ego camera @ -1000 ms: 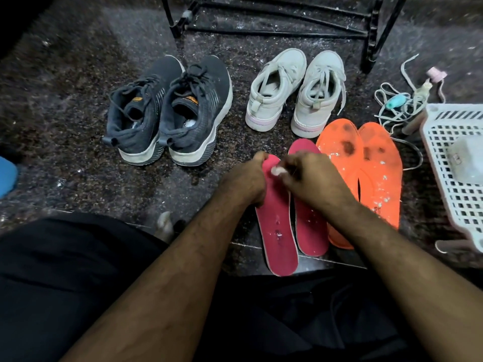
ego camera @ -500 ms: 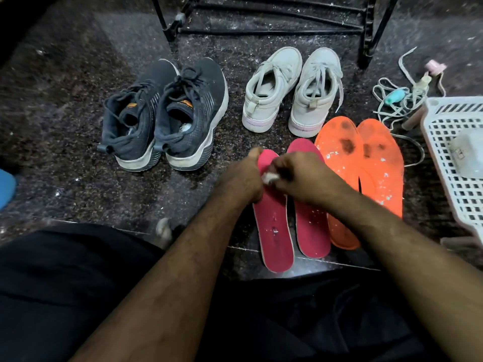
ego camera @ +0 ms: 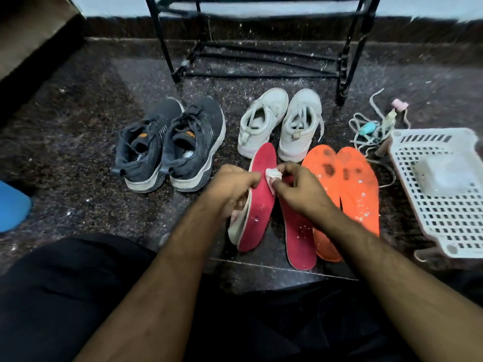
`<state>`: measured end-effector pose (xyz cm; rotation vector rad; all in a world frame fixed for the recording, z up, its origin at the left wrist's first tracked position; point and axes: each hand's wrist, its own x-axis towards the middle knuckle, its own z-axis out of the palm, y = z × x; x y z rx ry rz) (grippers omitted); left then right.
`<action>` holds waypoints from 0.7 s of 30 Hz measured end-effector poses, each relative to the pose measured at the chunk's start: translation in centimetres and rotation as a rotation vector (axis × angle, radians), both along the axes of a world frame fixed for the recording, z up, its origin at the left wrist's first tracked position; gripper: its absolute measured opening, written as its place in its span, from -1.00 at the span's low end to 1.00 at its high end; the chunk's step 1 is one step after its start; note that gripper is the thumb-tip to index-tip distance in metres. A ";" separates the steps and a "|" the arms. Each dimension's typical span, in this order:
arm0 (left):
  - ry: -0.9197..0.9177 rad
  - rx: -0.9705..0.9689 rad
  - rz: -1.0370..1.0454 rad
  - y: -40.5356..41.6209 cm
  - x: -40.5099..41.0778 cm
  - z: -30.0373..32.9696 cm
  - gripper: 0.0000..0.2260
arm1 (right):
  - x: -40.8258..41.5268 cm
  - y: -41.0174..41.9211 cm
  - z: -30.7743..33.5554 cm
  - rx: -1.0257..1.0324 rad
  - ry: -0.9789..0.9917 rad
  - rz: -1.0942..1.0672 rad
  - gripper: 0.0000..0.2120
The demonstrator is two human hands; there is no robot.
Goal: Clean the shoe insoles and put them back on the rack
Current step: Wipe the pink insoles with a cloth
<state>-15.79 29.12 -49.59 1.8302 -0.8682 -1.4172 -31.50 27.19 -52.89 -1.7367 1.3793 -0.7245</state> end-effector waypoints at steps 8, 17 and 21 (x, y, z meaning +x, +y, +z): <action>0.376 -0.122 0.068 4.2 0.0 2.9 -0.81 | -1.3 4.8 3.9 -0.056 -0.369 -0.062 -0.83; -0.022 0.269 0.038 6.8 -0.8 -0.1 -0.84 | 0.0 5.7 -0.9 0.147 -0.054 -0.045 -0.91; -0.021 0.274 -0.014 7.0 -1.7 -1.2 -0.78 | -0.1 5.8 -1.4 0.212 0.032 -0.028 -0.90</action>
